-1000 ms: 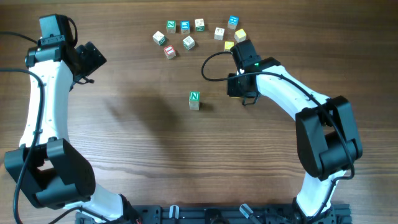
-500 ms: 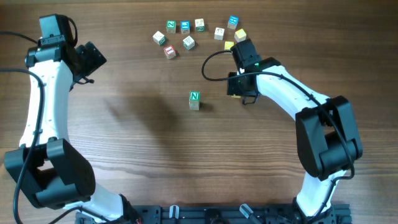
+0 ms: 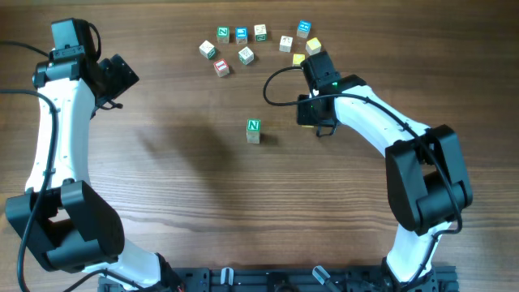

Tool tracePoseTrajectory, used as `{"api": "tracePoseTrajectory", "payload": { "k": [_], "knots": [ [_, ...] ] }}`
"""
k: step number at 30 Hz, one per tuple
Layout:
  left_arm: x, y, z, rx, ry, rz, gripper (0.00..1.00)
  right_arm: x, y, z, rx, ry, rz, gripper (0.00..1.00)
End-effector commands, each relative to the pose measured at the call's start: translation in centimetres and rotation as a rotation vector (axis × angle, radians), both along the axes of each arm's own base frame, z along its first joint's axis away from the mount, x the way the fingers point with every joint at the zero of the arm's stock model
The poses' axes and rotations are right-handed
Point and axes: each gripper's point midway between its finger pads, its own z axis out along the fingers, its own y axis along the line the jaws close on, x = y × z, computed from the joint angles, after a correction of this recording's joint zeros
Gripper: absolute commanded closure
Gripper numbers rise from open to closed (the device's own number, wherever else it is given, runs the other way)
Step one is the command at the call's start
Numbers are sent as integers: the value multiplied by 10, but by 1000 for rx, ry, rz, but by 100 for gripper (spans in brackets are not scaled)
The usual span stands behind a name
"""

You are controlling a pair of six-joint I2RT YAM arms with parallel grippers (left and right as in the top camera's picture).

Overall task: Form a tower
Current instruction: 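Carry the airplane block toward the green N stack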

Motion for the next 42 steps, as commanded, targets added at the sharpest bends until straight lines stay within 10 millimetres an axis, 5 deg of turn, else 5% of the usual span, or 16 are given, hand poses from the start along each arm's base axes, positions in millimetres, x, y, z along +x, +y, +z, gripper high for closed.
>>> {"api": "tracePoseTrajectory", "payload": {
  "k": [1, 12, 18, 27, 42],
  "knots": [
    [2, 3, 13, 20, -28, -4, 0, -2, -3, -6, -19, 11, 1, 72],
    [2, 3, 13, 20, -28, -4, 0, -3, -3, -6, -19, 15, -2, 73],
    [2, 3, 13, 20, -28, -4, 0, -3, -3, -7, -20, 16, -1, 56],
    [2, 3, 13, 20, -28, -4, 0, -3, -3, -9, -18, 18, -1, 67],
    [2, 3, 13, 20, -28, -4, 0, -4, -3, -9, -19, 21, 1, 67]
  ]
}}
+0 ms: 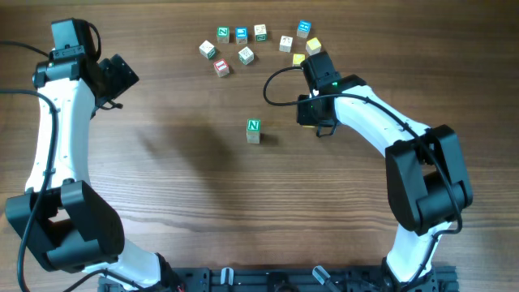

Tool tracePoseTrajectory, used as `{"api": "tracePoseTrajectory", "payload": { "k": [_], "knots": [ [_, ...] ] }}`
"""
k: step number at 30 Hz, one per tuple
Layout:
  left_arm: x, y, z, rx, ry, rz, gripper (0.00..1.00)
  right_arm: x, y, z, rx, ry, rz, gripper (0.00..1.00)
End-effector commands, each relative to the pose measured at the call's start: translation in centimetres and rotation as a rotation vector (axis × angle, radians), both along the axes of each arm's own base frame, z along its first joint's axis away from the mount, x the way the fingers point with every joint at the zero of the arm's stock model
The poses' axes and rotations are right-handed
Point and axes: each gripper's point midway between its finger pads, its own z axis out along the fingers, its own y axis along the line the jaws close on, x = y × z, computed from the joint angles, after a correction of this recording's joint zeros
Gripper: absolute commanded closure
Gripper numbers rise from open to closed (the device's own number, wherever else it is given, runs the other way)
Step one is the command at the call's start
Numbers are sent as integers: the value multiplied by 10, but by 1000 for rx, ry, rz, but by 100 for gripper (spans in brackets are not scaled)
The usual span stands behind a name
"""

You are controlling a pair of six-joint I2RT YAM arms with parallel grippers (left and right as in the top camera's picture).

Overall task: Form a tower
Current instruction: 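Carry the airplane block toward the green N stack, then lower the airplane block onto the top of the green N block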

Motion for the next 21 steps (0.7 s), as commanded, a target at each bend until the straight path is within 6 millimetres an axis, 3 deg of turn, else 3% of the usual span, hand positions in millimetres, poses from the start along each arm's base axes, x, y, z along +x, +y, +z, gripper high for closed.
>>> {"api": "tracePoseTrajectory", "payload": {
  "k": [1, 6, 9, 12, 17, 18, 21],
  "knots": [
    [2, 3, 13, 20, -29, -4, 0, -3, -3, -9, -19, 19, 1, 67],
    [2, 3, 13, 20, -29, -4, 0, -3, -3, -9, -19, 20, 1, 69],
    [2, 3, 13, 20, -29, -4, 0, -3, -3, -8, -18, 18, 1, 76],
    [2, 3, 13, 20, -28, -4, 0, 4, 0, 8, -6, -14, 2, 77],
    [2, 3, 13, 20, -29, -4, 0, 15, 16, 81, 100, -116, 20, 76],
    [2, 3, 13, 20, -29, -4, 0, 14, 23, 109, 150, -144, 35, 77],
    [2, 3, 13, 20, -29, -4, 0, 2, 36, 160, 285, -173, 20, 82]
  ]
}}
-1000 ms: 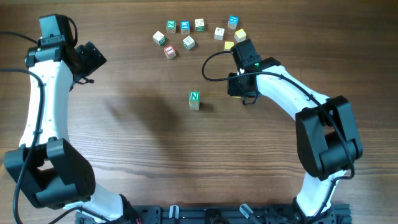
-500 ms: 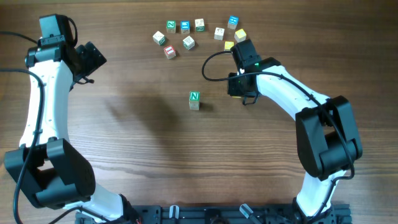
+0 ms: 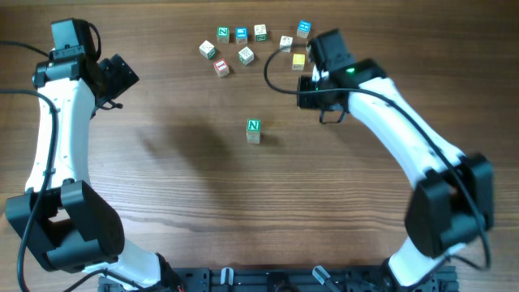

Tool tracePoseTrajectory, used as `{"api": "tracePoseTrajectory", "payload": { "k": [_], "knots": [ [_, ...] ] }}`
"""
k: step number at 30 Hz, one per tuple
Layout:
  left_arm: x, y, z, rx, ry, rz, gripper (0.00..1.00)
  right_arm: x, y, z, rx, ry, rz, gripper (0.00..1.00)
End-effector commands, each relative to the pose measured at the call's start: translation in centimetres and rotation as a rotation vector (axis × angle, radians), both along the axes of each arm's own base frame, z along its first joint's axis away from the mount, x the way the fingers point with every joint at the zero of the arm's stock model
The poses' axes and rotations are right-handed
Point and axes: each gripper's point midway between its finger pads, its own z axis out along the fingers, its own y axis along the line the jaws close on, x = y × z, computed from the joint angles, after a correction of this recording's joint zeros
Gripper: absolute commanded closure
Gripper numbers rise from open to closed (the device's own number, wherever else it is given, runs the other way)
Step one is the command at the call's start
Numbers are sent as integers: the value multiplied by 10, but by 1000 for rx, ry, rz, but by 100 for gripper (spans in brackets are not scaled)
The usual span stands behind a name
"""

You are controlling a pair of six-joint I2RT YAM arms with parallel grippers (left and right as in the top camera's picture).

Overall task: Form a tower
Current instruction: 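Lower the airplane block onto the top of the green N block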

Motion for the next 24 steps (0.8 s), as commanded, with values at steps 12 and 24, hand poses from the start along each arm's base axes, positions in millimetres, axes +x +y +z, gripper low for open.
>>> {"api": "tracePoseTrajectory", "payload": {
  "k": [12, 24],
  "knots": [
    [2, 3, 13, 20, -28, -4, 0, -40, 56, 73, 142, -61, -49, 85],
    [2, 3, 13, 20, -28, -4, 0, -74, 125, 75, 69, -184, 58, 85]
  ]
}}
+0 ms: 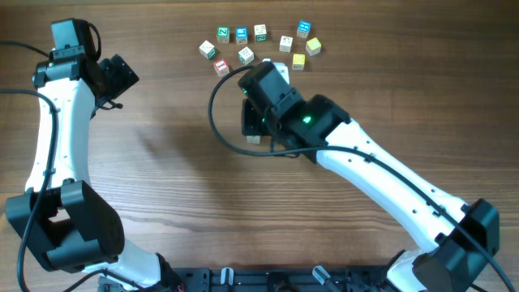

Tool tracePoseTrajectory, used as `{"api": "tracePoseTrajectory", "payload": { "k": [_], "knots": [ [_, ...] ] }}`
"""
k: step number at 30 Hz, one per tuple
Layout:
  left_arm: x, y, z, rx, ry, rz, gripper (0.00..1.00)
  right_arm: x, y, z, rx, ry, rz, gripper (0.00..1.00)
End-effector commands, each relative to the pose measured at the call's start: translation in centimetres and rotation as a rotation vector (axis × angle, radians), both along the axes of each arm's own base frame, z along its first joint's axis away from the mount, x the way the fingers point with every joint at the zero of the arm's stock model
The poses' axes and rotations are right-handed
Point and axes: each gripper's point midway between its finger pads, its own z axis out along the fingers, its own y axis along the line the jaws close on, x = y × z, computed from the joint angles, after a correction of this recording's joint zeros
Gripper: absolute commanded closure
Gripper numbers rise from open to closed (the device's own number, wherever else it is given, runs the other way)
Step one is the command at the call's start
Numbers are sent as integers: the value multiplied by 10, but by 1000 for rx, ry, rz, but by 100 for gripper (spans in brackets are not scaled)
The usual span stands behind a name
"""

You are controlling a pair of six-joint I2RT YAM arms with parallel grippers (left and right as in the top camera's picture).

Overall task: Form a tower
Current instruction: 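Lower the airplane block onto the top of the green N block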

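Note:
Only the overhead view is given. My right arm reaches across the table's middle, and its wrist [268,101] hides its own fingers. A pale sliver of a cube [254,139] shows just under the wrist's left edge; anything else below it is covered. Several small lettered cubes [259,32] lie in a loose arc at the far centre, among them two yellow ones [313,46] and a red one [221,67]. My left gripper [123,77] hangs at the far left, well away from every cube, its fingers too dark to read.
The right arm's white links [389,178] run diagonally from the near right to the centre, with a black cable [217,113] looping to the left of the wrist. The left arm [49,138] stands along the left edge.
The right wrist has gone from the right end of the cube arc to the table's middle, over the spot where the lone green-N cube stood. That cube is now almost wholly covered. The left arm is unchanged.
For the two oldest moments the right gripper stayed low to the right of the lone green-N cube, with something yellowish beneath it. Then it was farther back, near the yellow cubes. Now it is above the green-N cube. The arc of cubes looks unchanged throughout.

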Motion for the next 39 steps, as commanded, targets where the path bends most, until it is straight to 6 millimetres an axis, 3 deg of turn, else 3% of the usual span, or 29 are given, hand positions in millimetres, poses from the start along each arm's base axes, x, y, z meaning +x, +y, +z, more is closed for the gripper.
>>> {"api": "tracePoseTrajectory", "payload": {
  "k": [1, 4, 8, 10, 12, 14, 17, 21, 25, 32, 39],
  "knots": [
    [2, 3, 13, 20, -29, -3, 0, 6, 7, 1, 20, -18, -39, 84],
    [2, 3, 13, 20, -29, -3, 0, 6, 7, 1, 56, 8, -101, 91],
    [2, 3, 13, 20, -29, -3, 0, 7, 9, 5, 27, -27, -27, 86],
    [2, 3, 13, 20, -29, -4, 0, 8, 17, 27, 71, -36, 31, 80],
    [2, 3, 13, 20, -29, -3, 0, 13, 11, 48, 83, -44, 13, 81],
    [2, 3, 13, 20, -29, -3, 0, 15, 5, 51, 77, -44, -30, 81],
    [2, 3, 13, 20, -29, -3, 0, 15, -9, 26, -9, 7, -122, 82],
    [2, 3, 13, 20, -29, -3, 0, 18, -1, -20, -70, 98, -147, 83],
    [2, 3, 13, 20, -29, -4, 0, 19, 2, -49, -103, 151, -176, 83],
    [2, 3, 13, 20, -29, -3, 0, 19, 3, -70, -138, 183, -181, 83],
    [2, 3, 13, 20, -29, -3, 0, 23, 5, -70, -156, 158, -139, 84]
  ]
}}
